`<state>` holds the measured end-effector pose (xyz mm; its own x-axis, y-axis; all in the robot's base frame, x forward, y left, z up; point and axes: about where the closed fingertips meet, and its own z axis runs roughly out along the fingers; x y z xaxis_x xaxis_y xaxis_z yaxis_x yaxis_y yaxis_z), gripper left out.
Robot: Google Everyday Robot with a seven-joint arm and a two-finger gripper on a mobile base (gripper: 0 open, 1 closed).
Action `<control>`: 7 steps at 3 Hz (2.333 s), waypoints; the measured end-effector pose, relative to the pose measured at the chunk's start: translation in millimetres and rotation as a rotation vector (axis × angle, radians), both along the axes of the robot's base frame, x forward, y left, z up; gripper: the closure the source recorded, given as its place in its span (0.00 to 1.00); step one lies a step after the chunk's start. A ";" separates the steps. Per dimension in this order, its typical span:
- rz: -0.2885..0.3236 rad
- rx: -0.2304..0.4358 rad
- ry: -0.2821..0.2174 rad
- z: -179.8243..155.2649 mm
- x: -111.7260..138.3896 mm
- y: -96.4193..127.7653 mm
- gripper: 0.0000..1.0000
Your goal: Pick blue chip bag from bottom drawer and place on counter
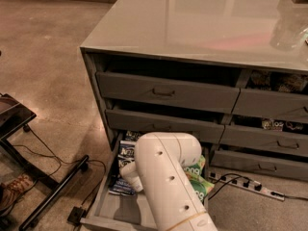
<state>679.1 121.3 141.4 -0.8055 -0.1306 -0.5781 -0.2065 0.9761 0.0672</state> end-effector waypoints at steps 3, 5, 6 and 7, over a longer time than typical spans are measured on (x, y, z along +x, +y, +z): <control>-0.041 0.116 -0.071 52.5 -15.9 -30.9 1.00; -0.071 0.194 -0.215 130.0 -44.0 -69.2 1.00; -0.078 0.246 -0.290 170.4 -65.2 -91.1 1.00; -0.077 0.307 -0.341 200.2 -82.7 -114.7 1.00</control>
Offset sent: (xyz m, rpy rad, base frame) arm -0.0159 -0.0306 0.0490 0.1458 -0.0538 -0.0421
